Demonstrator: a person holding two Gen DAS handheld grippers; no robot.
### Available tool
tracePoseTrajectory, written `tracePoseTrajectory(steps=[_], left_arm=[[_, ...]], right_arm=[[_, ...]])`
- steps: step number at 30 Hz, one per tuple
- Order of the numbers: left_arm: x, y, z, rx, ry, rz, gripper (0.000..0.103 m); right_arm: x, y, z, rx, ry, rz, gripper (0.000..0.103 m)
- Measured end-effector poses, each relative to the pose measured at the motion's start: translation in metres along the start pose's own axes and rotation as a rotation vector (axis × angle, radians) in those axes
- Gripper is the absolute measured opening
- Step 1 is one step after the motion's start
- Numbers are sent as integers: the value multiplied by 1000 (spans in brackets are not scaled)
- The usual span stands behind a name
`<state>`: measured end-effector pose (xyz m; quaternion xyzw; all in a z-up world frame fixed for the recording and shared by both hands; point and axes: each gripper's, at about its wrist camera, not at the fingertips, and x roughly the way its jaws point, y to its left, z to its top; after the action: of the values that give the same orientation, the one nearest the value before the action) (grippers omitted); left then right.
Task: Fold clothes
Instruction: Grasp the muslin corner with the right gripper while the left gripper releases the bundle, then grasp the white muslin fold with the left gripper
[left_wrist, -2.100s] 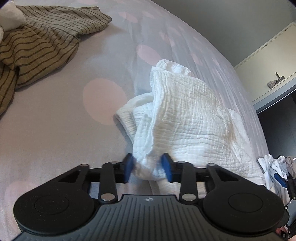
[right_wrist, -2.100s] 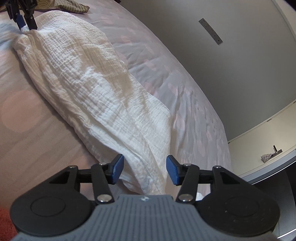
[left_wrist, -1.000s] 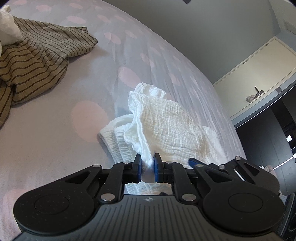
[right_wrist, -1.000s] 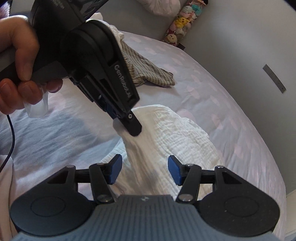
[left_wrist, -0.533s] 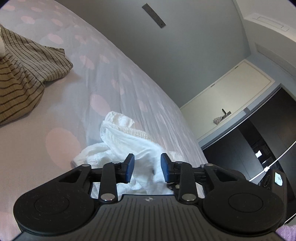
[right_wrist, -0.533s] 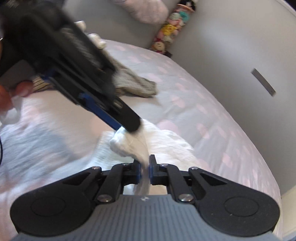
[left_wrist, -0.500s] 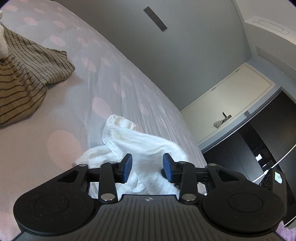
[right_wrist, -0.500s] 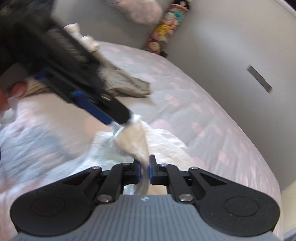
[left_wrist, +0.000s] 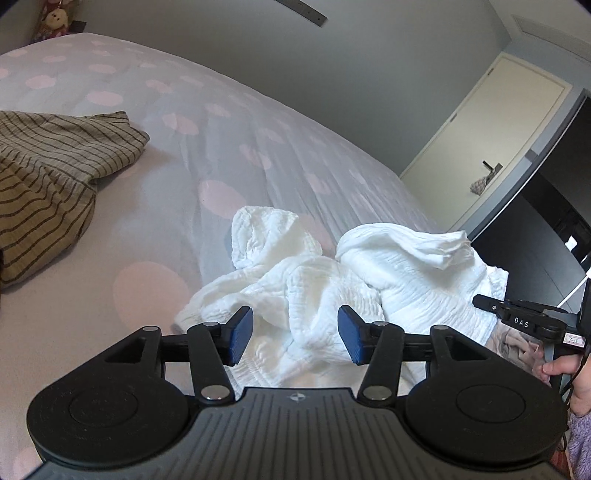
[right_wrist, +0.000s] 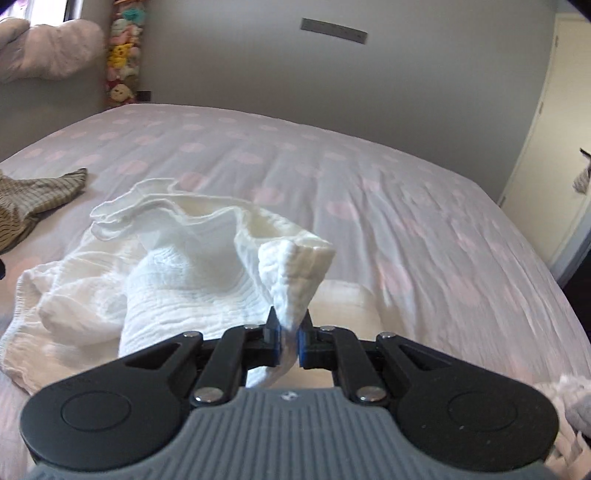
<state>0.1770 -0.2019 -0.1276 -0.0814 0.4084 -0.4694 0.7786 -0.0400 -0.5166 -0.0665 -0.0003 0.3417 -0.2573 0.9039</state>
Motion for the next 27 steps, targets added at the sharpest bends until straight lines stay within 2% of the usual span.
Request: tracePoseTrajectory(steps=[5,9,10,11,12,14,18,23,27], left_arm=[[8,-12,-1,67,20,12,49],[19,-17,9,121,20,111,49],[22,-19,12,137,23,132,49],[25,-20,15,153,27,146,49],[28,-22,18,170,31,159,49],[36,-28,23,203,35,170,49],[57,-44,29,284,43,164,49],[89,-59,13,456,115,185,49],[99,-57,-3,575,156,226,50]], right_arm=[[11,-26,-31,57,98,-58,10],[17,-35,-48,76,164,-60,11],[18,-36,-48,81,168,-55,12],[18,-37,-48,86,173,-49,16],[17,-37,-47,83,171,-52,26],[12,-37,-44,52,155,-80,34],[-3,-37,-33,6,109,-115,35],[-14,-29,-9,-46,70,-43,43],[-5,-8,14,-146,81,46,43]])
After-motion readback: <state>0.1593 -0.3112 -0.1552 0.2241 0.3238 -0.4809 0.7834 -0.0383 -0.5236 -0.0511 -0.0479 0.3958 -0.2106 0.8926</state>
